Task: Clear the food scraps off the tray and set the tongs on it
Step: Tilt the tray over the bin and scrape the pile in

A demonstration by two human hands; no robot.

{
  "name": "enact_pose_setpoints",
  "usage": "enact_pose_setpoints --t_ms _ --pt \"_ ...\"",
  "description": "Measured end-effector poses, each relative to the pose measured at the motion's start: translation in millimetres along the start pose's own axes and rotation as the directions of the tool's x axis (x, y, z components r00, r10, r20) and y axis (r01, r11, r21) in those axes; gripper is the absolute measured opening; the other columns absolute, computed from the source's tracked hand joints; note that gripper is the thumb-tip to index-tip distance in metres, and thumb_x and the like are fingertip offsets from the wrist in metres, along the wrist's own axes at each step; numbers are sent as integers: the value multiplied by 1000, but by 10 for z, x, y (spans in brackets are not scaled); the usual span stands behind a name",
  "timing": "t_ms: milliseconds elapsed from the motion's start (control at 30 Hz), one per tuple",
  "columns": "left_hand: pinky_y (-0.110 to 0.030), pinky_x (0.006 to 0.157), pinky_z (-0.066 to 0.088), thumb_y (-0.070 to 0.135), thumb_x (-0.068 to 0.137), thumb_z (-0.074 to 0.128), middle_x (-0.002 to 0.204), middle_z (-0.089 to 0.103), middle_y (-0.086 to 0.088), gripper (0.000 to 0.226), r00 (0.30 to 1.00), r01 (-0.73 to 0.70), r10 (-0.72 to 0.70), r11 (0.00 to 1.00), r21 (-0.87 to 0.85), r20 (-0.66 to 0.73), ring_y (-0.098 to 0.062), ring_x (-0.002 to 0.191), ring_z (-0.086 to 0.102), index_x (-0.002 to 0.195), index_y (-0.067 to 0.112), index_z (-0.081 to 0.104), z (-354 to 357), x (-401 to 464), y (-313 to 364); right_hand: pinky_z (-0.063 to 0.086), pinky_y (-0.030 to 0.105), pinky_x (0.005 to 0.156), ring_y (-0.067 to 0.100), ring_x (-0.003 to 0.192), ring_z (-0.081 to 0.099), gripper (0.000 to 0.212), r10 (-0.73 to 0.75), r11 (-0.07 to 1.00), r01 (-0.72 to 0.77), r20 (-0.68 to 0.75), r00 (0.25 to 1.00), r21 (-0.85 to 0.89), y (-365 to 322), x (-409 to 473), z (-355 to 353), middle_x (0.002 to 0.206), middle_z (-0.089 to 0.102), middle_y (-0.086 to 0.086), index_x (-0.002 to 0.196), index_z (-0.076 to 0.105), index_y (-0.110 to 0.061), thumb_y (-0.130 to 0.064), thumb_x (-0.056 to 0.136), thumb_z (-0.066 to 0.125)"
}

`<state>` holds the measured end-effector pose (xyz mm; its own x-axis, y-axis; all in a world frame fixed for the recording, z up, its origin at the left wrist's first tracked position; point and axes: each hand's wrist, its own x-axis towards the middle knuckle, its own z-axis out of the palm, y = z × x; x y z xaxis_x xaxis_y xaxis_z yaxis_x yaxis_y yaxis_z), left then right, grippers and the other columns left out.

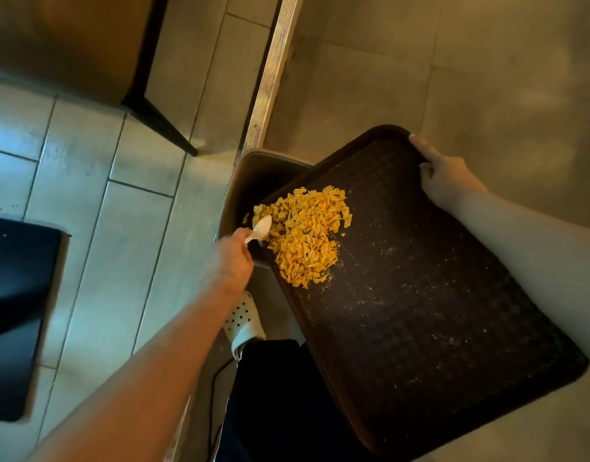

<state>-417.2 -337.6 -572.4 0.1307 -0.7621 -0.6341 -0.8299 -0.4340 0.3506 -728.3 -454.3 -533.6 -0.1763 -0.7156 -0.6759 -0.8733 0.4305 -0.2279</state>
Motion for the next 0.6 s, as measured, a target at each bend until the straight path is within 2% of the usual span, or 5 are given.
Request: enact_pose_setpoints --t_ms 133,200,367,467,600 --pt "-21 54 35 15 98 39 105 56 -9 43 997 -74 73 997 -21 -23 -13 74 50 139 27 37 31 -16 47 44 34 72 19 72 56 53 5 1000 -5 2 1000 -7 15 -1 -15 137 44 19 144 15 -52 -21 103 26" --pt "-26 62 43 15 97 39 109 56 -8 43 995 -98 98 995 -17 -28 -13 78 49 138 29 38 64 -11 88 44 34 72 21 72 56 53 17 1000 -17 6 1000 -10 19 -4 -33 135 45 19 144 14 -52 -22 103 26" --pt "-34 76 49 10 97 39 117 54 -12 41 1000 -23 23 1000 -18 18 -16 84 50 136 22 43 110 35 46 44 34 70 24 72 57 52 20 1000 -20 14 1000 -2 44 -22 -32 126 50 18 144 14 -52 -22 103 26" --pt "-34 75 49 11 97 39 114 53 -11 40 1000 27 -28 998 -57 0 -22 89 56 136 21 42 70 38 54 46 35 72 26 77 59 52 10 1000 -10 19 1000 16 40 -40 -42 128 50 19 144 15 -51 -21 103 26" --pt "-29 74 45 10 96 41 119 45 -6 41 997 -68 65 993 -99 -32 -14 84 48 136 21 44 110 68 199 46 33 71 26 78 60 53 14 1000 -15 22 1000 26 15 -58 -60 130 49 18 144 14 -51 -21 103 26"
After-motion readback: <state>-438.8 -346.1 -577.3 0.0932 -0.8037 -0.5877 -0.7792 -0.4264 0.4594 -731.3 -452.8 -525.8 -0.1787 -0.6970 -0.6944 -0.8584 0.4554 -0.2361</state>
